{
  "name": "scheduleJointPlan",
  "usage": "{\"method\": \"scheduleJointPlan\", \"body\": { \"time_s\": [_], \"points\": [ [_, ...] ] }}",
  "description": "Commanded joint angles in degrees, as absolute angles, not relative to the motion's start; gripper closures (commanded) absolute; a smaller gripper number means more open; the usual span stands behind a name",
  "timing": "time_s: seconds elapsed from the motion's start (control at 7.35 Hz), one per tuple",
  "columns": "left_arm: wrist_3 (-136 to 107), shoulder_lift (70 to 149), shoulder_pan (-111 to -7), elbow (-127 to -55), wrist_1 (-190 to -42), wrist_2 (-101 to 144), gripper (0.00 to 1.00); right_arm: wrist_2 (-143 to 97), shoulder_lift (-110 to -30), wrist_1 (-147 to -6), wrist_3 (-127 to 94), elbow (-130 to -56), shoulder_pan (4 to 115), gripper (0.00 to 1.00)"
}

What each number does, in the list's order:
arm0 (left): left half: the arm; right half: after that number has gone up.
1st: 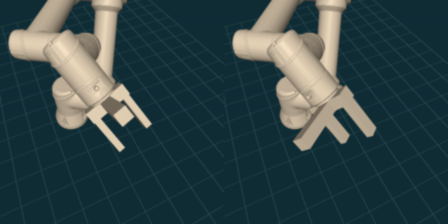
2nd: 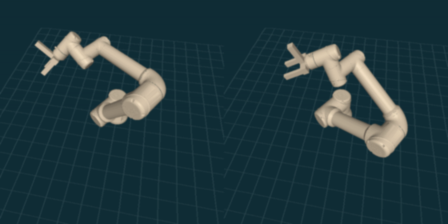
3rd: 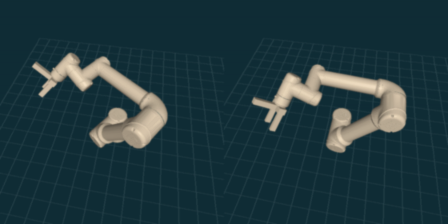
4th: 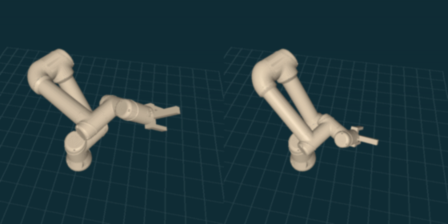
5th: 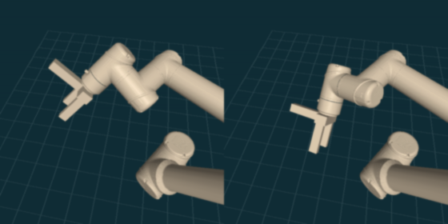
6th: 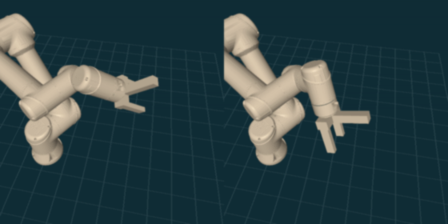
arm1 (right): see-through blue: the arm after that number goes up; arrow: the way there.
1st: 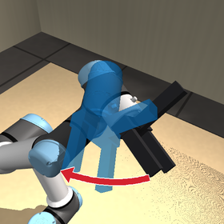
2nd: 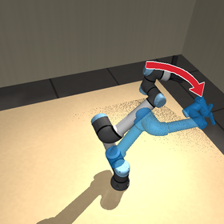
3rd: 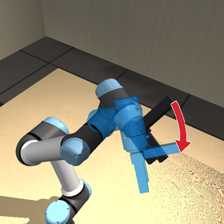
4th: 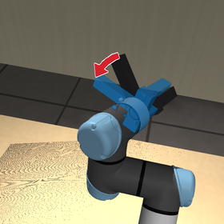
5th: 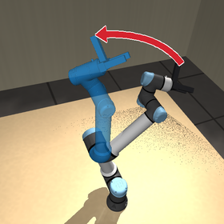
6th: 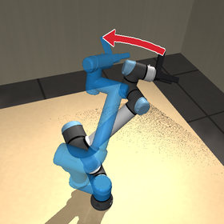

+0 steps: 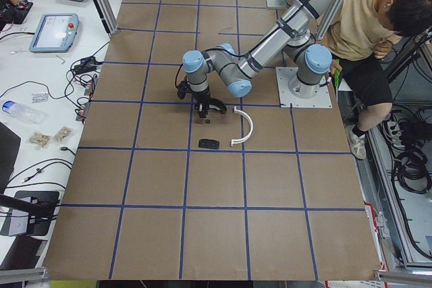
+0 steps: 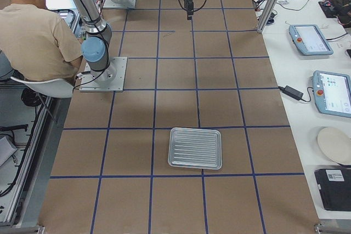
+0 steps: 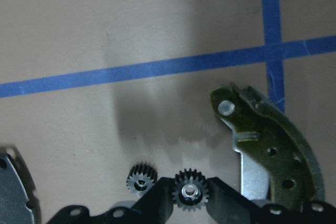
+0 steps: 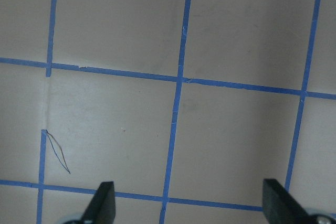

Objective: Place bearing gear from tray to pile

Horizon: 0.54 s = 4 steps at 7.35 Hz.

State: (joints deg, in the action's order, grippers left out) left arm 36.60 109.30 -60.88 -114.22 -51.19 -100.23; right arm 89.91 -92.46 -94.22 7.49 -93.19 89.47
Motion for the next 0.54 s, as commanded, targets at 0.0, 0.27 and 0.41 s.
{"method": "scheduleJointPlan", "body": {
  "time_s": [0.0, 0.27, 0.41],
  "points": [
    [36.7, 109.2, -60.7, -114.2, -51.5, -100.7, 0.00, 89.9, -92.5, -94.2, 7.6, -93.3, 89.5, 0.00],
    [36.0, 106.5, -61.5, -113.5, -53.7, -100.6, 0.00, 89.9, -92.5, -94.3, 7.6, -93.3, 89.4, 0.00],
    [34.5, 103.3, -62.1, -111.8, -58.7, -99.5, 0.00, 89.9, -92.5, -94.3, 7.6, -93.3, 89.4, 0.00]
  ]
}}
